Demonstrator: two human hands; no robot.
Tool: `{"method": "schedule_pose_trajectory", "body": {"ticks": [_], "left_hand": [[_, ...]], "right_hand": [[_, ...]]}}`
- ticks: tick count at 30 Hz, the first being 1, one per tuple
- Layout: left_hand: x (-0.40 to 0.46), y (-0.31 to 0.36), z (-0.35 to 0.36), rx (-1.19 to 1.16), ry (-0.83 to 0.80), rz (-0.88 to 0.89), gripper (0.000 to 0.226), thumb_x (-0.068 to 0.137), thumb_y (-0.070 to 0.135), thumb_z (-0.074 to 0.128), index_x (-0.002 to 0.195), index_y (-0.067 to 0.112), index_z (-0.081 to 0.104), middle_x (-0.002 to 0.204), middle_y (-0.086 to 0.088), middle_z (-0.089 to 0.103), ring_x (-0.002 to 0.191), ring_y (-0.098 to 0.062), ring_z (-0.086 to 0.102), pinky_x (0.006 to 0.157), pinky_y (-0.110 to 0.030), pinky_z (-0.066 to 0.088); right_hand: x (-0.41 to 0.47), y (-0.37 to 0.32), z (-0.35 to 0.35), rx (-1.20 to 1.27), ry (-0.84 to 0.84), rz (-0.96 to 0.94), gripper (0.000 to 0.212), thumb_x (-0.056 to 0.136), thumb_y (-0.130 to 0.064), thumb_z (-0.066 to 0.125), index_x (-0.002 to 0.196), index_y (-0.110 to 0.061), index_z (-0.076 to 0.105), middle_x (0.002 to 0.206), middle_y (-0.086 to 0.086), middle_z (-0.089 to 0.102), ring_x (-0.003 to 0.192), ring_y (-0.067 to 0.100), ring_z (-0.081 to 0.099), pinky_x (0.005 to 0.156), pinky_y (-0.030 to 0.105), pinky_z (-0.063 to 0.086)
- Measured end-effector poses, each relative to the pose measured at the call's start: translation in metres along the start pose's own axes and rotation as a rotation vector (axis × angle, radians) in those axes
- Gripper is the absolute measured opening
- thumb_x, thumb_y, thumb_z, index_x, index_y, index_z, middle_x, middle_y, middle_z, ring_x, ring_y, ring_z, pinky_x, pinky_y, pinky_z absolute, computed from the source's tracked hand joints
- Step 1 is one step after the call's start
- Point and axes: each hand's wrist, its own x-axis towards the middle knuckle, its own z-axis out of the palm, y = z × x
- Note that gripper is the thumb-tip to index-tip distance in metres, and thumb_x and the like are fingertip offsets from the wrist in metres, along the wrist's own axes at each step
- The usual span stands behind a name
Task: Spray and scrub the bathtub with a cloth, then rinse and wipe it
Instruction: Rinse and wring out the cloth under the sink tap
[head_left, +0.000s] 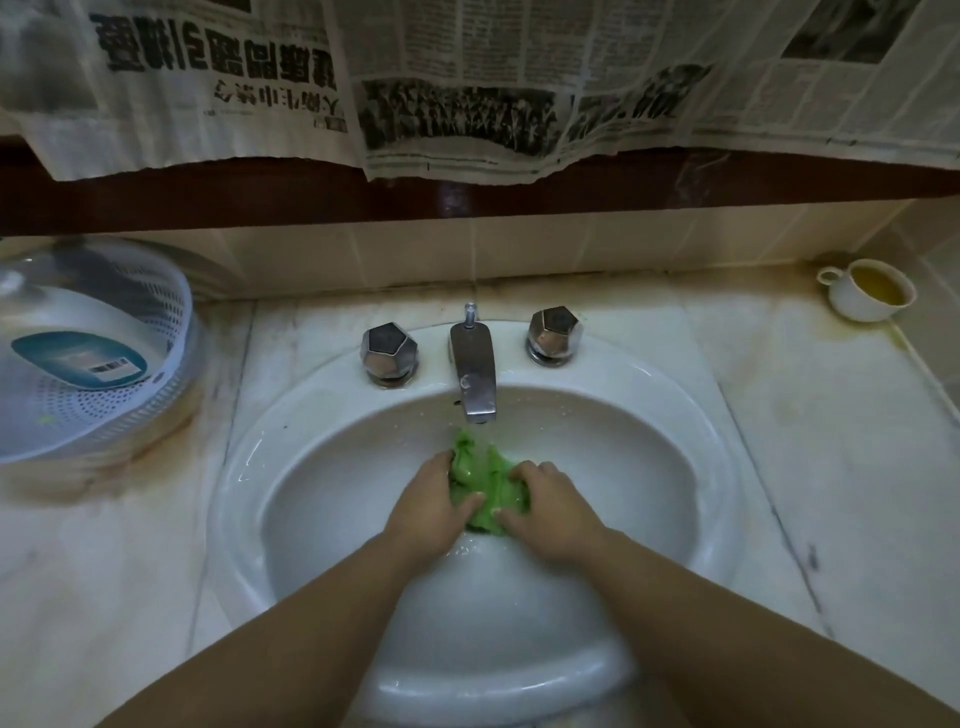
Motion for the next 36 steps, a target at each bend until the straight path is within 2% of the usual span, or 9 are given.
{"method": "schedule_pose_trajectory", "body": {"ticks": [4, 9, 13, 16, 19, 23, 27, 32, 36], "left_hand": [[0.013, 0.004, 0.017, 0.027, 0.051, -0.065, 0.045, 0.085, 0.044, 0.078, 0.117, 0.018, 0.060, 0.111, -0.003, 0.065, 0.101, -0.025, 0.064, 0.081, -0.033, 0.048], [0.010, 0.001, 0.022, 0.120, -0.080, -0.113, 0.038, 0.100, 0.046, 0.059, 0.116, 0.012, 0.065, 0.109, -0.008, 0.070, 0.100, -0.027, 0.067, 0.082, -0.033, 0.049], [0.006, 0.004, 0.013, 0.004, -0.035, -0.028, 0.026, 0.102, 0.043, 0.054, 0.091, 0.023, 0.066, 0.098, -0.011, 0.064, 0.082, -0.021, 0.063, 0.078, -0.035, 0.051], [-0.002, 0.013, -0.002, -0.254, 0.010, -0.042, 0.019, 0.105, 0.041, 0.052, 0.114, 0.030, 0.064, 0.106, 0.004, 0.070, 0.095, -0.013, 0.066, 0.086, -0.032, 0.051], [-0.010, 0.026, -0.013, -0.512, 0.043, -0.049, 0.027, 0.103, 0.037, 0.059, 0.129, 0.035, 0.056, 0.115, 0.009, 0.071, 0.105, -0.012, 0.069, 0.093, -0.035, 0.054], [-0.017, 0.022, -0.012, -0.692, -0.076, -0.075, 0.043, 0.090, 0.034, 0.076, 0.129, 0.034, 0.058, 0.115, 0.006, 0.076, 0.106, -0.015, 0.073, 0.097, -0.044, 0.058], [-0.023, 0.021, -0.005, -0.514, 0.001, -0.023, 0.023, 0.102, 0.028, 0.062, 0.125, 0.027, 0.064, 0.106, 0.003, 0.077, 0.096, -0.014, 0.074, 0.091, -0.045, 0.060], [-0.019, 0.026, -0.001, -0.421, 0.080, -0.059, 0.023, 0.106, 0.040, 0.052, 0.112, 0.025, 0.069, 0.097, 0.004, 0.074, 0.094, -0.015, 0.071, 0.084, -0.035, 0.058], [-0.018, 0.041, -0.004, -0.398, 0.127, -0.120, 0.045, 0.105, 0.053, 0.046, 0.085, 0.020, 0.070, 0.077, 0.000, 0.071, 0.071, -0.013, 0.065, 0.061, -0.026, 0.046]], "right_hand": [[0.010, 0.000, 0.012, -0.026, 0.006, 0.008, 0.075, 0.081, -0.057, 0.078, 0.141, -0.020, 0.049, 0.127, 0.005, 0.048, 0.121, 0.026, 0.044, 0.103, 0.039, 0.044], [0.012, 0.007, 0.010, -0.078, -0.083, -0.041, 0.052, 0.088, -0.055, 0.073, 0.123, -0.019, 0.059, 0.109, 0.002, 0.051, 0.110, 0.027, 0.051, 0.094, 0.040, 0.045], [0.006, 0.004, 0.011, -0.129, -0.014, -0.099, 0.036, 0.094, -0.056, 0.064, 0.116, -0.028, 0.063, 0.112, -0.004, 0.048, 0.112, 0.021, 0.039, 0.095, 0.038, 0.036], [0.007, -0.005, 0.009, 0.116, 0.067, -0.133, 0.019, 0.100, -0.044, 0.061, 0.104, -0.025, 0.061, 0.110, -0.003, 0.056, 0.104, 0.018, 0.046, 0.088, 0.035, 0.038], [0.003, -0.021, 0.009, 0.403, 0.144, -0.040, 0.023, 0.106, -0.038, 0.053, 0.092, -0.020, 0.048, 0.083, 0.005, 0.062, 0.076, 0.021, 0.055, 0.070, 0.040, 0.045], [0.000, -0.034, 0.008, 0.608, 0.239, 0.061, 0.013, 0.108, -0.035, 0.048, 0.114, -0.024, 0.050, 0.093, 0.001, 0.069, 0.083, 0.020, 0.067, 0.075, 0.039, 0.054], [0.000, -0.037, 0.011, 0.762, 0.130, 0.078, 0.036, 0.106, -0.043, 0.050, 0.140, -0.031, 0.053, 0.120, -0.007, 0.068, 0.106, 0.011, 0.066, 0.089, 0.029, 0.052], [0.008, -0.037, 0.019, 0.551, 0.191, 0.032, 0.030, 0.106, -0.038, 0.048, 0.091, -0.024, 0.070, 0.089, -0.001, 0.073, 0.087, 0.020, 0.068, 0.075, 0.032, 0.052], [0.009, -0.044, 0.014, 0.559, 0.213, 0.147, 0.044, 0.107, -0.042, 0.043, 0.081, -0.020, 0.069, 0.082, 0.004, 0.071, 0.080, 0.023, 0.066, 0.063, 0.030, 0.042]]}}
